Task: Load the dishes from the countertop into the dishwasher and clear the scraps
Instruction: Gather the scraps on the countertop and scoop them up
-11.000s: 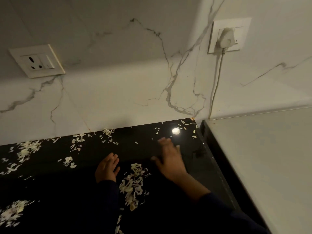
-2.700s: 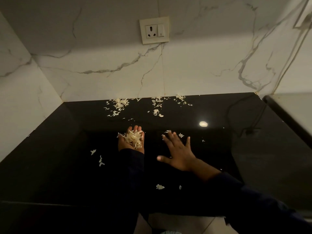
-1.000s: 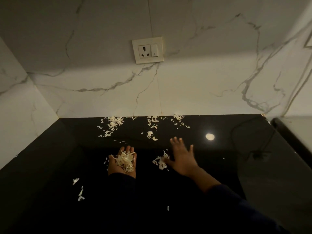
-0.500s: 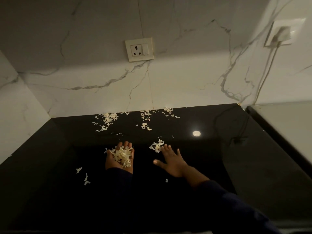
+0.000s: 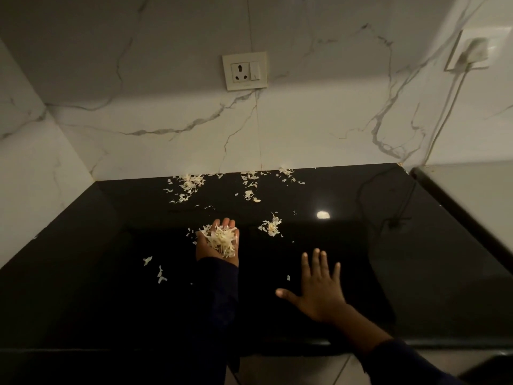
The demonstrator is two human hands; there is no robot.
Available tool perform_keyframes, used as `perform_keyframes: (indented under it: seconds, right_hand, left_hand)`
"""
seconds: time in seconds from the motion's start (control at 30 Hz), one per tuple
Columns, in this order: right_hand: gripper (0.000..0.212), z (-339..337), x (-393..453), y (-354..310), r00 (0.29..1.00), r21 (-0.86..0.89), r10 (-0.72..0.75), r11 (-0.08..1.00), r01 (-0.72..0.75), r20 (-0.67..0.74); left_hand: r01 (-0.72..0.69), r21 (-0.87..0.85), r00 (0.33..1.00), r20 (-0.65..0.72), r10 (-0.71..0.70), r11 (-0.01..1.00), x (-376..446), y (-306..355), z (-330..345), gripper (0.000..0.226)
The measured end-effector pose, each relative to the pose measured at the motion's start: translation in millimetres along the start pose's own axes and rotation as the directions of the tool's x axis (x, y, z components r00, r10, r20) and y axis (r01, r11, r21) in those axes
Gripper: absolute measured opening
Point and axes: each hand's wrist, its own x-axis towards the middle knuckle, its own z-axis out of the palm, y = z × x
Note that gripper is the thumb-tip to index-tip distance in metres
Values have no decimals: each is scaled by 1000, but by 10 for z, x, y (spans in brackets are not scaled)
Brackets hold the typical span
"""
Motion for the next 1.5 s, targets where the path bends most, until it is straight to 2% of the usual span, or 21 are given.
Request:
perform_keyframes:
  seconds: [0.17,0.37,0.47,0.53,0.63,0.73,0.8,0.87,0.97,1.03,1.13,1.27,1.33,1.43,1.5]
  right_hand:
    - [110,-164,633,-317,999,27,-33,999,33,28]
    - [98,-364,1202,-478,989,-36,-147,989,147,6]
    - [92,-362,1194,-829,950,-117,-310,945,306,-21]
    - [91,-244,1029,-1225,872,-143,-490,861,487,18]
    - [79,-72,751,-1767,680,-226,-712,643,732,178]
    - [71,16,665,-2106,490,-271,-804,415,869,338]
    - [70,60,683,-2275,430,-313,-832,328,891,352]
    - [69,71,734,-2416,408,-336,-847,296,894,339]
    - [69,48,967,-2572,449,-334,-846,351,875,288]
    - [75,37,1217,-2613,526,-334,-822,444,831,217]
    - [91,-10,1502,-2519,656,-328,-729,582,744,195]
    - [85,-130,1679,-2100,852,-257,-517,815,519,81]
    - [91,-161,1692,-1799,930,-237,-368,902,360,14]
    - [124,-200,1605,-1443,981,-204,-191,962,183,-24]
    - [130,-108,1408,-1456,970,-187,-234,958,218,-70]
  left_hand:
    - [-46,-25,998,-49,45,999,133,190,79,61]
    - [-141,-89,986,-101,132,986,282,584,147,60]
    - [-198,-105,976,-111,187,975,348,777,106,60]
    - [-223,-109,971,-114,211,969,402,866,52,60]
    - [-236,-122,967,-131,220,964,454,968,-39,60]
    - [-263,-119,960,-133,247,957,470,1112,-130,60]
    - [-286,-130,953,-143,268,949,500,1244,-211,60]
    - [-302,-131,947,-158,281,944,530,1365,-290,60]
    - [-296,-134,945,-182,270,946,590,1543,-411,59]
    - [-299,-115,941,-197,273,947,636,1673,-491,59]
    - [-309,-93,932,-229,281,947,695,1853,-600,59]
    - [-310,-102,929,-246,278,945,748,1889,-699,58]
    - [-302,-116,933,-238,269,946,785,1857,-694,59]
    - [-295,-163,938,-235,254,942,861,1826,-656,59]
    - [-285,-189,943,-228,241,940,900,1768,-619,59]
